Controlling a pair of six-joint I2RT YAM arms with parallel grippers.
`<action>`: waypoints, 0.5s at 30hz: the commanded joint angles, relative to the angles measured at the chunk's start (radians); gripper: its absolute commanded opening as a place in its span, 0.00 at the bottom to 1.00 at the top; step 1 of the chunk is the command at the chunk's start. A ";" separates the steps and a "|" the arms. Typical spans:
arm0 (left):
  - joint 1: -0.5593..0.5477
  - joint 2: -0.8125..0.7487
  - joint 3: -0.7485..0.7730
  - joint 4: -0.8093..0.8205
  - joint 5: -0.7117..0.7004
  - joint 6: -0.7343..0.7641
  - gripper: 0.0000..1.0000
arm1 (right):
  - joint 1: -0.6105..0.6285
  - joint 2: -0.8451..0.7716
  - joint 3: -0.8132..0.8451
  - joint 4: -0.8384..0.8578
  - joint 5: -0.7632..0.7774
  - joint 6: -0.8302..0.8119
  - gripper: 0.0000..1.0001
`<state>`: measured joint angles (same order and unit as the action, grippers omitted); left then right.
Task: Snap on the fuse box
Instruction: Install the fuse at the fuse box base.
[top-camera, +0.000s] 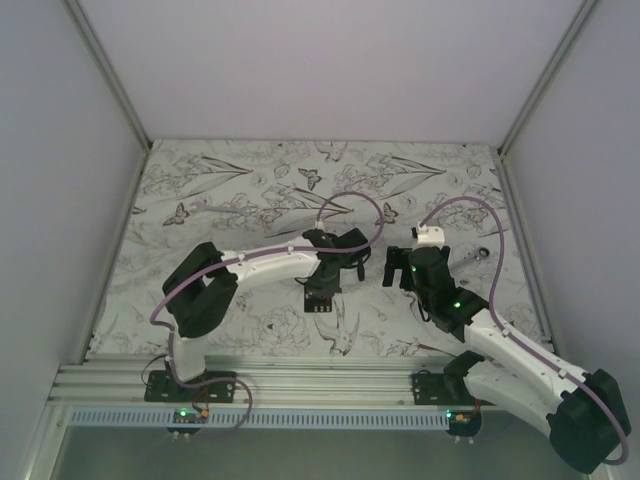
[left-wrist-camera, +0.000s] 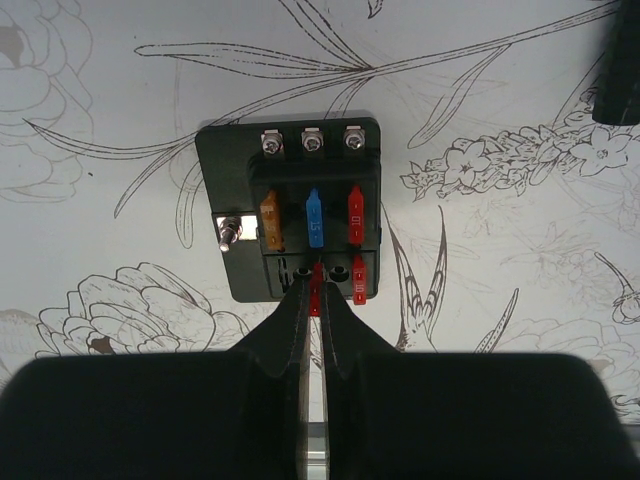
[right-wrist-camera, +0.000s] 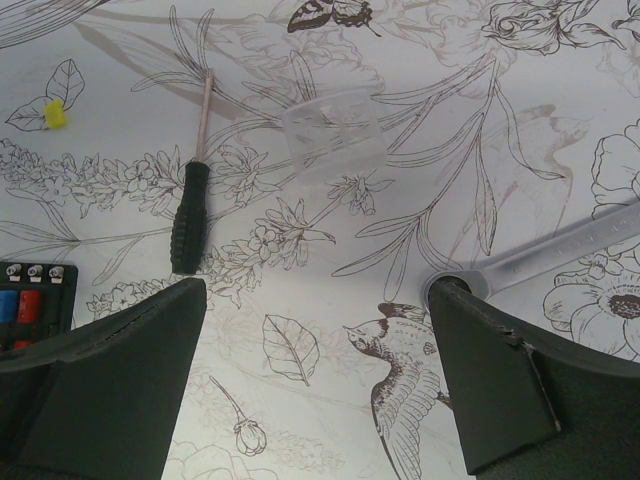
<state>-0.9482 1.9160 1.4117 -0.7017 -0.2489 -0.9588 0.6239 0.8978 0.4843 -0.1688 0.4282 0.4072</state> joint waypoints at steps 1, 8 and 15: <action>-0.019 0.032 0.004 -0.042 -0.006 -0.020 0.00 | -0.007 0.001 0.003 0.016 0.001 0.016 1.00; -0.029 0.048 0.003 -0.041 -0.008 -0.025 0.00 | -0.006 0.001 0.002 0.015 0.000 0.017 1.00; -0.050 0.052 0.015 -0.042 -0.029 0.006 0.00 | -0.007 0.006 0.003 0.017 -0.003 0.015 1.00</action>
<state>-0.9768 1.9270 1.4242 -0.7063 -0.2718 -0.9653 0.6239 0.8993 0.4843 -0.1684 0.4240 0.4072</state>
